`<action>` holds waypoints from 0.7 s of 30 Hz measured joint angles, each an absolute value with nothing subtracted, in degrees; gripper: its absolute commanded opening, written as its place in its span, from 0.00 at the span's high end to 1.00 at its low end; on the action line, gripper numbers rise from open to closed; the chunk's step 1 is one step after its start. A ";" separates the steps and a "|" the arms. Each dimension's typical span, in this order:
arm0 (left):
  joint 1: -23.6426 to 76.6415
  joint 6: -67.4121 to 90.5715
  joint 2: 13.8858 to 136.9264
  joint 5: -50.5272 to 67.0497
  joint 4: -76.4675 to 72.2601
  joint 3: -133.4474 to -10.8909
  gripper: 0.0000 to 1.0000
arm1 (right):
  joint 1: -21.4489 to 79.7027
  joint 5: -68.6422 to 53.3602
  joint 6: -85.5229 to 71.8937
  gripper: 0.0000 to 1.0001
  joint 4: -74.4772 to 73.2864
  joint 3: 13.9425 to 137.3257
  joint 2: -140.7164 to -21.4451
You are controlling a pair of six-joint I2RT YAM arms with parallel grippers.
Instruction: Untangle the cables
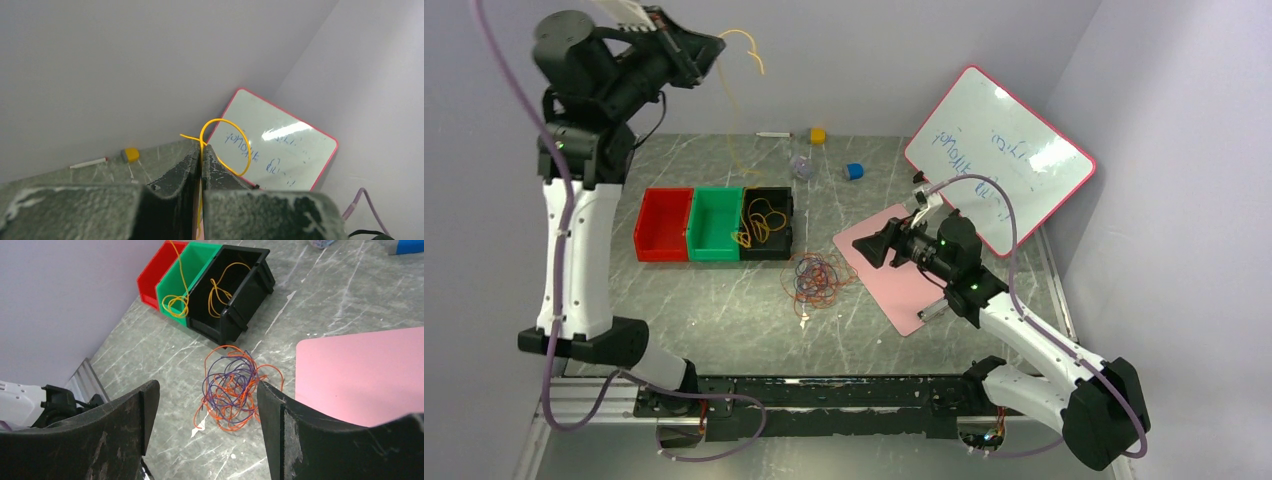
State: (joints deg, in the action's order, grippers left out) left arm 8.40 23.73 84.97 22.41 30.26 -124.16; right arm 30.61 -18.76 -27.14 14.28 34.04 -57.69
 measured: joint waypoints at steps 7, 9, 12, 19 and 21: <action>17.37 18.44 90.32 12.99 34.39 -128.42 0.93 | 30.61 -14.96 -28.16 0.23 15.84 31.11 -56.80; 18.98 17.04 90.11 11.42 34.74 -128.03 0.93 | 30.61 -13.10 -28.95 0.22 16.25 29.74 -56.51; 20.38 15.27 89.23 9.39 35.66 -126.56 0.93 | 30.61 -10.72 -30.02 0.22 16.43 28.91 -56.55; 20.86 13.17 88.62 8.58 36.32 -121.49 0.93 | 30.61 -6.63 -31.27 0.21 17.26 28.91 -59.11; 20.99 12.82 88.84 8.60 36.77 -121.05 0.93 | 30.61 -6.22 -31.24 0.20 17.26 28.93 -59.64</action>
